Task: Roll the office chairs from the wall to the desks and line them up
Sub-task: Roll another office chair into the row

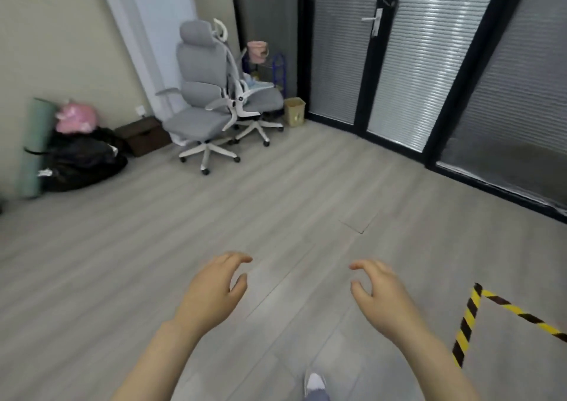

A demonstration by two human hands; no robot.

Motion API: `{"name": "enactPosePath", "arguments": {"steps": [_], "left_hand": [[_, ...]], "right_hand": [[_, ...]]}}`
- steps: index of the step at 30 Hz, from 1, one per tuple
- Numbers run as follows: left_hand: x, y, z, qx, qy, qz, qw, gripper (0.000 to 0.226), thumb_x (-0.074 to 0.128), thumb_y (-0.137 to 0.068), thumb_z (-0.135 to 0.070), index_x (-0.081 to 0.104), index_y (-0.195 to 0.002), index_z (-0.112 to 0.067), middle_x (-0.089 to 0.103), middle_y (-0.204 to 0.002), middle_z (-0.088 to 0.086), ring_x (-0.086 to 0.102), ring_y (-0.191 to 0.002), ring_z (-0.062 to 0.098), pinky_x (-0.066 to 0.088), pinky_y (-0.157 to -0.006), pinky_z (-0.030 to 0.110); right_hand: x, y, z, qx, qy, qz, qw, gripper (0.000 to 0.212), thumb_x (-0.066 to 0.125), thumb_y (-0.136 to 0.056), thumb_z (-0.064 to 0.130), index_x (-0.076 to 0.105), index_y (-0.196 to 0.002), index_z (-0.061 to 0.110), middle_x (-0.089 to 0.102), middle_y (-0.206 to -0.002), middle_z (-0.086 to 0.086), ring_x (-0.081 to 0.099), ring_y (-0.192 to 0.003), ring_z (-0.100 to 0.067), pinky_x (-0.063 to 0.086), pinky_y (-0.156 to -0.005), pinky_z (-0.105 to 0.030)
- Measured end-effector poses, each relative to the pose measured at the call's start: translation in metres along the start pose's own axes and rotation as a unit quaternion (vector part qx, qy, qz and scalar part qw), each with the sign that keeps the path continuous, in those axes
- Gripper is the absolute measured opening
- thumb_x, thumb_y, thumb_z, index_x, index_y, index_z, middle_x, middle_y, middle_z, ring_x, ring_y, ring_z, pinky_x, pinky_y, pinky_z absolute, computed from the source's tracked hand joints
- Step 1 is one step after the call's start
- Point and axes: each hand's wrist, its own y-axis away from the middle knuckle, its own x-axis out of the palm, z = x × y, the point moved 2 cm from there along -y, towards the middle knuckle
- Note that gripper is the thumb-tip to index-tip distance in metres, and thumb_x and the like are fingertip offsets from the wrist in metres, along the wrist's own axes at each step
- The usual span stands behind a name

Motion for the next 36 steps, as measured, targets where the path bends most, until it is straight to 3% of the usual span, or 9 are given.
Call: {"name": "enactPosePath", "arguments": {"steps": [4,9,16,21,27,33,36], "left_hand": [[-0.01,-0.066,0.019,-0.035,0.005,-0.033,0.999,0.028,0.05,-0.097,-0.028,0.053,-0.124,-0.032,0.054,-0.129,-0.016,0.05,-0.121,0.01,0.041,-0.097,0.029],[-0.015,-0.156,0.026,-0.064,0.017,-0.061,0.996,0.027,0.051,-0.097,-0.028,0.054,-0.123,-0.032,0.054,-0.128,-0.017,0.049,-0.121,0.007,0.038,-0.096,0.024],[-0.011,-0.261,0.053,-0.091,0.038,-0.072,0.993,0.026,0.051,-0.096,-0.029,0.054,-0.122,-0.033,0.051,-0.123,-0.024,0.049,-0.119,0.003,0.039,-0.096,0.024],[-0.011,-0.347,0.1,-0.097,0.049,-0.083,0.991,0.047,0.032,-0.084,-0.05,0.058,-0.118,-0.03,0.051,-0.119,-0.024,0.052,-0.116,0.006,0.037,-0.094,0.022],[-0.038,-0.49,0.182,-0.107,0.051,-0.084,0.989,0.038,0.039,-0.087,-0.043,0.058,-0.117,-0.03,0.056,-0.122,-0.018,0.051,-0.117,0.008,0.037,-0.094,0.022],[-0.082,-0.637,0.24,-0.098,0.057,-0.094,0.989,0.027,0.049,-0.092,-0.031,0.058,-0.117,-0.03,0.058,-0.123,-0.016,0.052,-0.118,0.01,0.041,-0.099,0.03],[-0.09,-0.7,0.259,-0.089,0.055,-0.084,0.991,0.036,0.041,-0.088,-0.042,0.059,-0.117,-0.03,0.058,-0.122,-0.017,0.052,-0.119,0.008,0.041,-0.1,0.029]], "right_hand": [[-0.001,-0.095,0.013,-0.046,-0.009,0.017,0.999,0.028,0.056,-0.092,0.023,0.058,-0.12,0.024,0.051,-0.116,0.013,0.047,-0.12,-0.011,0.037,-0.1,-0.027],[-0.008,-0.202,0.024,-0.086,-0.008,0.065,0.994,0.027,0.052,-0.093,0.027,0.055,-0.119,0.031,0.048,-0.117,0.021,0.041,-0.118,-0.001,0.033,-0.098,-0.02],[-0.001,-0.338,0.03,-0.107,0.014,0.089,0.99,0.026,0.053,-0.092,0.029,0.056,-0.118,0.031,0.047,-0.115,0.021,0.043,-0.119,-0.004,0.035,-0.099,-0.023],[0.02,-0.446,0.047,-0.134,0.024,0.089,0.987,0.026,0.055,-0.091,0.028,0.057,-0.116,0.029,0.049,-0.114,0.018,0.046,-0.121,-0.009,0.038,-0.102,-0.029],[0.045,-0.6,0.093,-0.139,0.035,0.076,0.987,0.027,0.056,-0.091,0.026,0.058,-0.118,0.024,0.057,-0.121,0.006,0.048,-0.12,-0.013,0.038,-0.101,-0.028],[0.054,-0.739,0.141,-0.124,0.014,0.07,0.99,0.026,0.057,-0.092,0.024,0.059,-0.118,0.024,0.056,-0.12,0.01,0.051,-0.109,-0.009,0.035,-0.088,-0.018],[0.059,-0.805,0.148,-0.111,0.0,0.063,0.992,0.024,0.06,-0.09,0.019,0.062,-0.114,0.021,0.058,-0.116,0.006,0.051,-0.113,-0.011,0.034,-0.091,-0.019]]}}
